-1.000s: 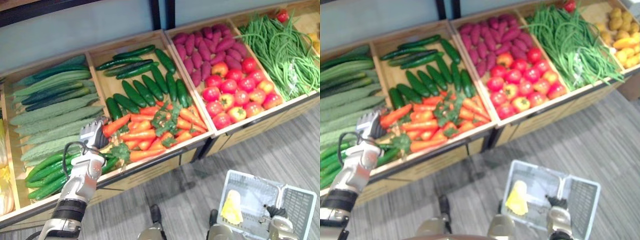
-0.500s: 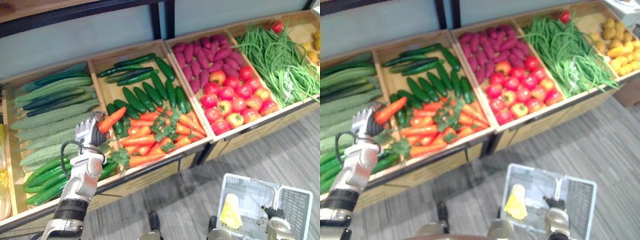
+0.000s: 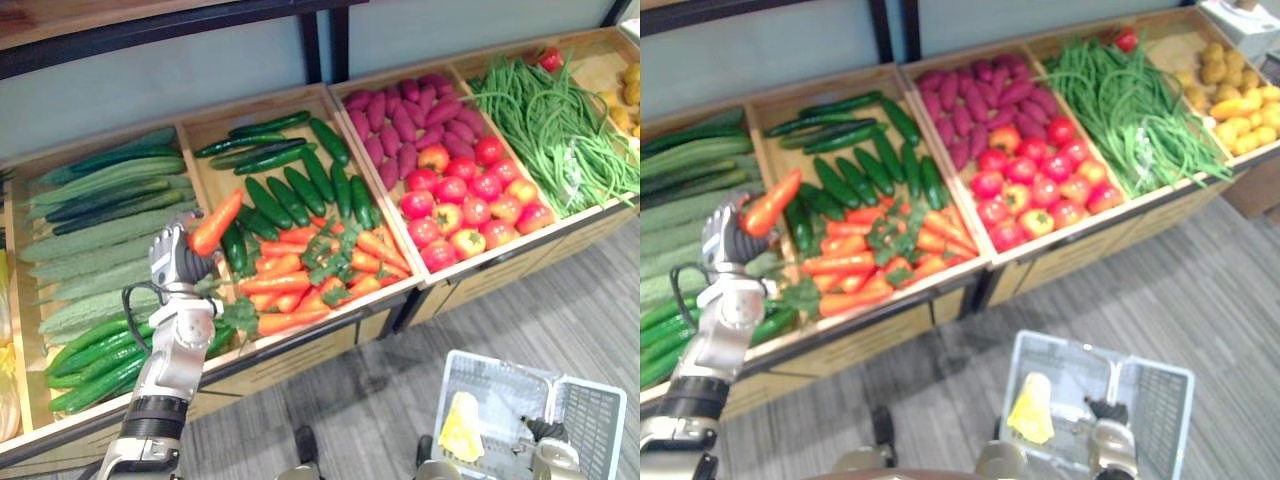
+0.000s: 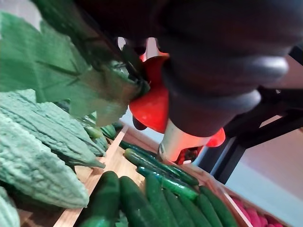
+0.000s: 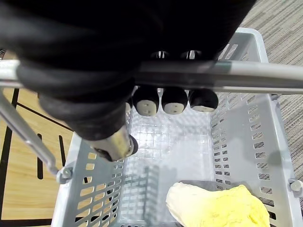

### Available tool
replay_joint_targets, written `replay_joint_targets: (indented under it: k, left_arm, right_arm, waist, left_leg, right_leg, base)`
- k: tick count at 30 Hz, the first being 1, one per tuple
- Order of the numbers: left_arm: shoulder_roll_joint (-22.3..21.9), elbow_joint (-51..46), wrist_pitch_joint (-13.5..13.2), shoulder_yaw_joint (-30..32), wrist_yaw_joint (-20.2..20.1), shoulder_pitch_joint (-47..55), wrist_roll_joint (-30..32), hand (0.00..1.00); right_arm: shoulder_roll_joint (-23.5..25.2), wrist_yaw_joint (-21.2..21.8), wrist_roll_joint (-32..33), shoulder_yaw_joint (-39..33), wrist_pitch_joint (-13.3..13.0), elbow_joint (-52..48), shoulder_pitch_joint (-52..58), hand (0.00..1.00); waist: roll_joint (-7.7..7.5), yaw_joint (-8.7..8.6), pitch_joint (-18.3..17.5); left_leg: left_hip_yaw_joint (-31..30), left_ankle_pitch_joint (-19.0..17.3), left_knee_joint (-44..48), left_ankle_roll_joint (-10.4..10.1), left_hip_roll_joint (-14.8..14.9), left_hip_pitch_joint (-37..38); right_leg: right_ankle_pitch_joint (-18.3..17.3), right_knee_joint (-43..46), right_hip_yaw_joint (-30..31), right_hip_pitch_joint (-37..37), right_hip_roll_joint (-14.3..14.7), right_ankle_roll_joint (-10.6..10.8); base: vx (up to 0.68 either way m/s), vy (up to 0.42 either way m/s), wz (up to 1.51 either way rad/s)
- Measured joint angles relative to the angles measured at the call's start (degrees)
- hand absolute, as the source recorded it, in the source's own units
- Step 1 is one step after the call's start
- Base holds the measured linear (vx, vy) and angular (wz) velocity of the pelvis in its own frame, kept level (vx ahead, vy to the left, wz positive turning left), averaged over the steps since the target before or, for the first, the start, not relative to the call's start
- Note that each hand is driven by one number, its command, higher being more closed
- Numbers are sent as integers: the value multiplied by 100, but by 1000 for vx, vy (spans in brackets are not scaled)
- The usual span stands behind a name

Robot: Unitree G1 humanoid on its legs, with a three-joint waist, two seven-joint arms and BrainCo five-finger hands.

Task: Pick vegetable in the basket

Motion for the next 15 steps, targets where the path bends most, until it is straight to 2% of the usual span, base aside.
replay_joint_targets:
  k: [15]
  left_arm:
    - [-438, -727, -196, 70, 114, -46, -337, 100]
  right_arm:
    - [1, -1, -11, 86, 30, -1, 16, 100]
  waist:
    - [-40, -5, -37]
  left_leg:
    - [-8, -3, -4, -3, 6, 56]
  right_leg:
    - [10, -26, -13, 78, 8, -12]
  base:
    - [-9, -2, 0]
